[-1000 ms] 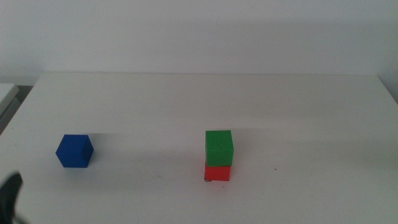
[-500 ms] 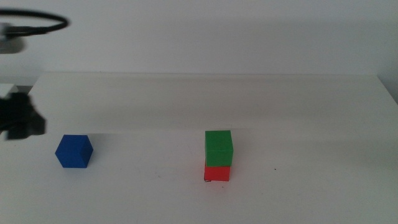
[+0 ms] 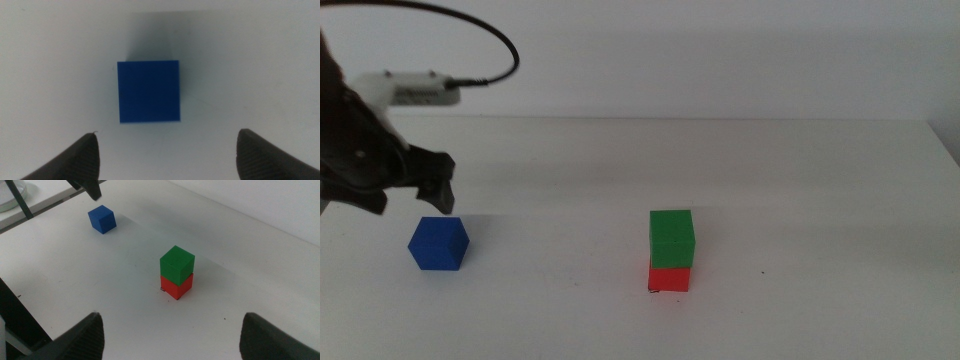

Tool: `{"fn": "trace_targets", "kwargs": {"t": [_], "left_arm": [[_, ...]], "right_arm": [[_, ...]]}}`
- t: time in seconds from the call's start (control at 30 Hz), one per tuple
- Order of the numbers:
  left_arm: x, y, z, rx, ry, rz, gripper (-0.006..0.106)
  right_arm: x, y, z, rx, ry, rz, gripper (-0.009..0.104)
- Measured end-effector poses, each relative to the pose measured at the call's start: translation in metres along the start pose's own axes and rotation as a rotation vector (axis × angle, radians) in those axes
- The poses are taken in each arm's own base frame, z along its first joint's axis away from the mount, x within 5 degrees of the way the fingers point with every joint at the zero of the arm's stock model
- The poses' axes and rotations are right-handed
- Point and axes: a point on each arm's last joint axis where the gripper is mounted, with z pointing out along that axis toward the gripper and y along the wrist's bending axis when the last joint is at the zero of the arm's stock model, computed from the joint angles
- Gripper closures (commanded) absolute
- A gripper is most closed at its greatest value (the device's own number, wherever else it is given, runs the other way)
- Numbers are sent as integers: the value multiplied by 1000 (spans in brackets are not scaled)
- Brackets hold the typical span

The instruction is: Stack red cubes first, then green, then blue cubes in a specific spot.

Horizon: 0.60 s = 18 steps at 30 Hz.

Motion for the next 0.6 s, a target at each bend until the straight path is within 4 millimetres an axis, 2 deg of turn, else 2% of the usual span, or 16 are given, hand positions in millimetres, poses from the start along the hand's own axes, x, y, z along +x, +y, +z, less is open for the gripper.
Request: {"fn": "trace_targets", "kwargs": {"t": [0.1,0.27,0.4,0.6], "left_arm": [[-7,3,24,-4,38,-2,7],[-14,6,52,-7,53,-8,7],[-17,11,65,-7,48,-28,7],[-19,21,74,5,47,-46,7]], "right_arm": [[0,0,0,0,0,0,18],[0,0,0,0,0,0,18],[0,0,0,0,0,0,18],[0,0,0,0,0,0,18]]}}
